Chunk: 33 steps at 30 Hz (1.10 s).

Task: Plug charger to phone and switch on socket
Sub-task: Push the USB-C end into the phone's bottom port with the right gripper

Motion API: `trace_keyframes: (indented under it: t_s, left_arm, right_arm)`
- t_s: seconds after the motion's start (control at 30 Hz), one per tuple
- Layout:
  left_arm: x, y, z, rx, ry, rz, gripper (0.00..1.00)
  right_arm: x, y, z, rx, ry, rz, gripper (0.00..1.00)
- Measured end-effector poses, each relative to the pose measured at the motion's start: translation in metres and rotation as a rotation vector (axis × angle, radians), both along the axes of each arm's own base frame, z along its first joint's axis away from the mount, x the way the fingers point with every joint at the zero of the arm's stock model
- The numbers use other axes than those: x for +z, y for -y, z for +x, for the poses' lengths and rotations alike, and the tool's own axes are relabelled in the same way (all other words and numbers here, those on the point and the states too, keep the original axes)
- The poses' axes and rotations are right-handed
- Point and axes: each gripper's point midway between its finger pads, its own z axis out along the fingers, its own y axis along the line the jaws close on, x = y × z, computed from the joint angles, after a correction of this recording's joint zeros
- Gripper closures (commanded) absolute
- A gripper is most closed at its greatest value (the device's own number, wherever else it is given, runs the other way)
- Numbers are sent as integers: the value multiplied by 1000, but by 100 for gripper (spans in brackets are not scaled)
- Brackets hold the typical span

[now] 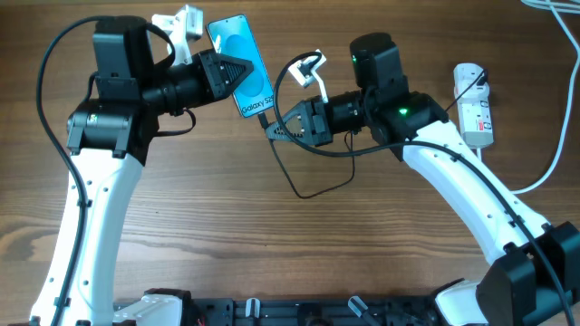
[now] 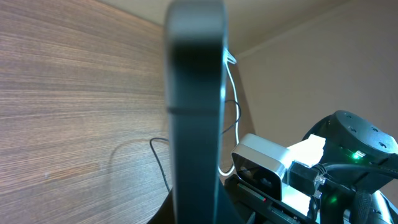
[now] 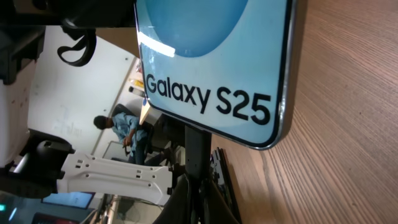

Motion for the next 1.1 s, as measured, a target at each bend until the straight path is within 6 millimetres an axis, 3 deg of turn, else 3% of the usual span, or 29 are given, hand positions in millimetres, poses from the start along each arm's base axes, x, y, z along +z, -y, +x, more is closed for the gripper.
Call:
trace_keyframes:
  t_s: [1.1]
  left_arm:
    - [-6, -12, 2, 84, -79, 6, 96]
  right_arm:
    - [1, -4, 6, -19, 40, 14, 96]
